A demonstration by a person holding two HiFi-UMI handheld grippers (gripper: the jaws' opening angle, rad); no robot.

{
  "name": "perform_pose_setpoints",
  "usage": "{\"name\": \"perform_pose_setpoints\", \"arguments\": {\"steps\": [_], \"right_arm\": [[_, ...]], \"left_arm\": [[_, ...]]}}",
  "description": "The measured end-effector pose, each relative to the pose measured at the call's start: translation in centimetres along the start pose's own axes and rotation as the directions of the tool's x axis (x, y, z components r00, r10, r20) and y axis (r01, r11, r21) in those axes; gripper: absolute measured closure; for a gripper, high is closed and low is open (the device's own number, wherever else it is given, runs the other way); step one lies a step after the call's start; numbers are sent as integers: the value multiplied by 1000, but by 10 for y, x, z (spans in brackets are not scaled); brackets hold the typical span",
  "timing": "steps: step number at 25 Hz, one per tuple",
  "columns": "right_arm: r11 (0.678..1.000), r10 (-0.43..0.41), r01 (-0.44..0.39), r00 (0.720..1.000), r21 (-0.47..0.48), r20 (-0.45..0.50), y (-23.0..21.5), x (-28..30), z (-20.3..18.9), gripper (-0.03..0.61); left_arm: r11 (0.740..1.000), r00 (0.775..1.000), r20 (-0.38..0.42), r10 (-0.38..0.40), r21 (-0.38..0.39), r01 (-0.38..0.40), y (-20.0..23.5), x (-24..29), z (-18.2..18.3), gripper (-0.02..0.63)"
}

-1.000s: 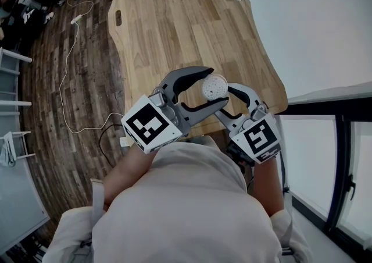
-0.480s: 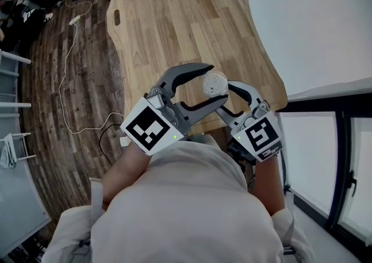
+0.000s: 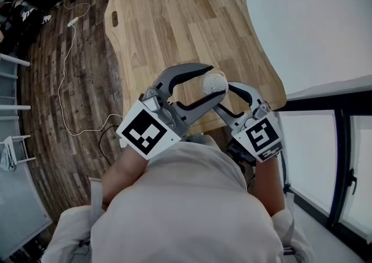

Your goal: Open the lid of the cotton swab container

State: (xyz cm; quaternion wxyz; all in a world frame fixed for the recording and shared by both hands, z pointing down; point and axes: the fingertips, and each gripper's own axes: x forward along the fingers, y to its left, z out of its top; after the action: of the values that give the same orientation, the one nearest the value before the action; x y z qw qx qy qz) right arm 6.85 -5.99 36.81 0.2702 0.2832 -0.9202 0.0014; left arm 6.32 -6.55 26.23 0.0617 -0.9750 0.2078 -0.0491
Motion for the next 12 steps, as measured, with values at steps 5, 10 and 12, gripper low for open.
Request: {"name": "perform_pose_setpoints", "arguments": {"steps": [5,10,12], "right_arm": [[1000,-11,11,1000,2,-2,-1,-1,-2,353],[1000,-19,19,1000,13,-4,-1,-3,-5,353],[1000,-20,20,1000,18,-4,-1,-3,-5,353]], "left_arm": [[1000,1000,12,16,-1,-16,6,-3,4,437],[998,998,27,51,-30,-50,16,-9,7,488],[997,998,24,65,-35,-64,21,-11,7,502]]}}
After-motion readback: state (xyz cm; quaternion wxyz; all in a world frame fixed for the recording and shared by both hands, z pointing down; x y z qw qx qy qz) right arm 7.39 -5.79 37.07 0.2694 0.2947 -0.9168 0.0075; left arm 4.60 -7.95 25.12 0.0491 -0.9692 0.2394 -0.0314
